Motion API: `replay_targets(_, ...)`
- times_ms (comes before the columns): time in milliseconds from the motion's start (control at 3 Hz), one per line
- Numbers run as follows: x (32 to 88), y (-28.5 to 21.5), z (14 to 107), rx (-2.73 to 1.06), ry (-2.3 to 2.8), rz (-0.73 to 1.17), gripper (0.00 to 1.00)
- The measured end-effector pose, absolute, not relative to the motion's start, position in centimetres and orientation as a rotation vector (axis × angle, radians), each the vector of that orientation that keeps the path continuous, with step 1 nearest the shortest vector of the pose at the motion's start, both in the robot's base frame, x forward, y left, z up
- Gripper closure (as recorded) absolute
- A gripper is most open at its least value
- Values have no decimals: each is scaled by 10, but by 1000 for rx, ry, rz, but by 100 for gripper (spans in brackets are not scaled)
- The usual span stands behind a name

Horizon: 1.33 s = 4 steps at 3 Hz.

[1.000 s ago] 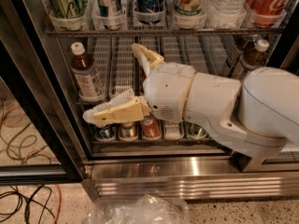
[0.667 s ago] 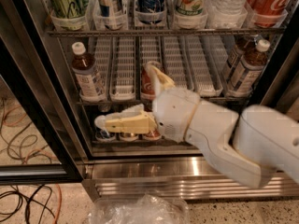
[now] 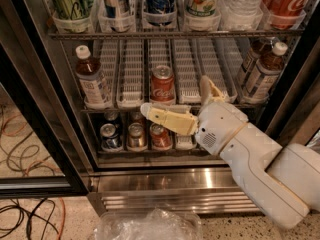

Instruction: Pick green can from top shelf of fridge

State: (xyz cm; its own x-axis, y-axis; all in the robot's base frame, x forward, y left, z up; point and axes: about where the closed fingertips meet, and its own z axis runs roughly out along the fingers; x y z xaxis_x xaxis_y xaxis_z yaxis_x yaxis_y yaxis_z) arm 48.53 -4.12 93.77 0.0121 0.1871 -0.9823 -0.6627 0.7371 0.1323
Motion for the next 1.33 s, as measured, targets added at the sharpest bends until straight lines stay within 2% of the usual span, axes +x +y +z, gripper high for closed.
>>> replay_targets(667, 483, -31, 942, -456, 1393, 693, 0)
replay_targets(1333, 462, 28, 937, -690, 1345, 535, 0)
